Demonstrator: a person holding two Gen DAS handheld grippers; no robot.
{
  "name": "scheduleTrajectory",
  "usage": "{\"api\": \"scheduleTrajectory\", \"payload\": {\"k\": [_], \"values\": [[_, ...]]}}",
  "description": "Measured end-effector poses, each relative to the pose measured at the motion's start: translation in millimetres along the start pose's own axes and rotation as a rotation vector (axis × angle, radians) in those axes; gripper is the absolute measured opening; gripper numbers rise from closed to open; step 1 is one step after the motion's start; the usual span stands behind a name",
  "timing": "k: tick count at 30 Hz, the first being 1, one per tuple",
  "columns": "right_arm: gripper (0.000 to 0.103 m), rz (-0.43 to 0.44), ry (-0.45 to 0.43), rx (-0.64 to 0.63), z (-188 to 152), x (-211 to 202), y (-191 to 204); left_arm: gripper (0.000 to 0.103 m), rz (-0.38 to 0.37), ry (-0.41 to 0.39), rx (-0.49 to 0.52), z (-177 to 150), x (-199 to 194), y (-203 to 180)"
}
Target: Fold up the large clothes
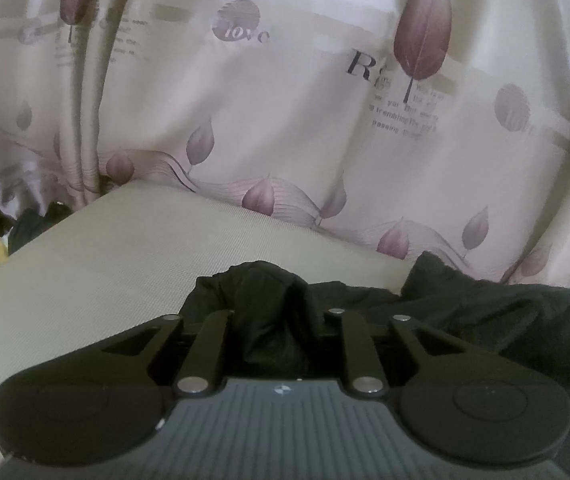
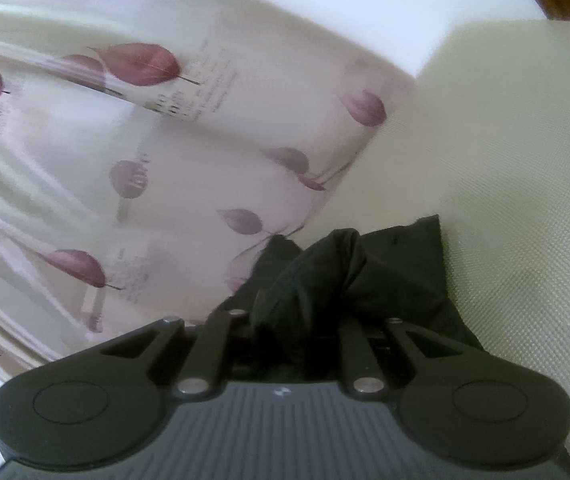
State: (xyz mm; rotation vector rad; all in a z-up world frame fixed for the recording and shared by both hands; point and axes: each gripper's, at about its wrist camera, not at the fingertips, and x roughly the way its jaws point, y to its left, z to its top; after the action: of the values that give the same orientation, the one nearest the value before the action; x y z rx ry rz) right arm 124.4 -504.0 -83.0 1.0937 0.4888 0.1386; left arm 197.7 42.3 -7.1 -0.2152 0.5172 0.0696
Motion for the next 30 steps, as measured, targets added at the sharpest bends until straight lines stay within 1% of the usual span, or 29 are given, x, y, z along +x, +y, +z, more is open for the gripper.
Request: {"api": "scheduleTrajectory", "payload": {"k": [5, 7, 10, 11, 12, 13, 14, 15, 16, 17, 18, 19, 20, 21, 23, 24, 25, 26, 27, 28, 29, 30], "values": [[0.015, -0.025, -0.003, 0.012, -2, 21, -12, 0.027, 0.005, 0.010, 0.008, -7, 19, -1], [0.015, -0.034, 0.001, 0.016, -3, 29, -17, 0.030, 0.001, 0.016, 0.001, -9, 25, 0], [0.016, -0.051, 0.011, 0.031, -5, 40, -25, 0.039, -0.021, 0.000, -0.006, -11, 27, 2], [0.016, -0.060, 0.016, 0.032, -5, 44, -28, 0.044, -0.030, -0.007, -0.011, -12, 26, 2], [0.016, -0.066, 0.021, 0.034, -6, 46, -29, 0.055, -0.040, -0.014, -0.017, -12, 25, 3], [0.017, -0.068, 0.026, 0.043, -6, 49, -31, 0.062, -0.049, -0.022, -0.022, -13, 24, 3], [0.019, -0.065, 0.025, 0.055, -6, 52, -34, 0.077, -0.054, -0.037, -0.025, -14, 21, 3], [0.025, -0.055, 0.025, 0.071, -6, 54, -36, 0.088, -0.044, -0.065, -0.023, -14, 18, 2], [0.028, -0.048, 0.028, 0.081, -6, 56, -37, 0.095, -0.035, -0.091, -0.015, -14, 14, 0], [0.035, -0.044, 0.031, 0.080, -6, 58, -36, 0.102, -0.013, -0.128, 0.001, -15, 8, -3], [0.045, -0.037, 0.031, 0.077, -5, 58, -35, 0.103, 0.004, -0.166, 0.020, -16, 2, -6], [0.051, -0.025, 0.027, 0.074, -5, 58, -34, 0.103, 0.006, -0.190, 0.043, -15, -2, -9], [0.067, -0.007, 0.012, 0.070, -4, 57, -32, 0.103, 0.002, -0.202, 0.062, -14, -6, -12], [0.080, 0.009, -0.009, 0.068, -4, 53, -29, 0.103, -0.003, -0.207, 0.077, -14, -10, -15], [0.083, 0.036, -0.083, 0.050, -4, 40, -21, 0.103, -0.024, -0.214, 0.096, -13, -19, -21], [0.083, 0.053, -0.110, 0.033, -5, 33, -16, 0.103, -0.054, -0.213, 0.098, -13, -24, -23], [0.083, 0.067, -0.126, 0.013, -5, 27, -11, 0.102, -0.083, -0.210, 0.099, -13, -27, -26], [0.083, 0.076, -0.139, -0.024, -7, 20, -3, 0.099, -0.104, -0.206, 0.108, -14, -29, -31], [0.082, 0.080, -0.142, -0.065, -9, 16, 4, 0.092, -0.117, -0.201, 0.134, -16, -31, -39], [0.082, 0.077, -0.135, -0.135, -13, 14, 15, 0.086, -0.124, -0.191, 0.163, -17, -31, -46], [0.082, 0.056, -0.113, -0.222, -19, 14, 29, 0.073, -0.131, -0.166, 0.195, -18, -28, -54], [0.078, 0.036, -0.085, -0.289, -24, 17, 40, 0.061, -0.145, -0.135, 0.216, -19, -24, -62]]}}
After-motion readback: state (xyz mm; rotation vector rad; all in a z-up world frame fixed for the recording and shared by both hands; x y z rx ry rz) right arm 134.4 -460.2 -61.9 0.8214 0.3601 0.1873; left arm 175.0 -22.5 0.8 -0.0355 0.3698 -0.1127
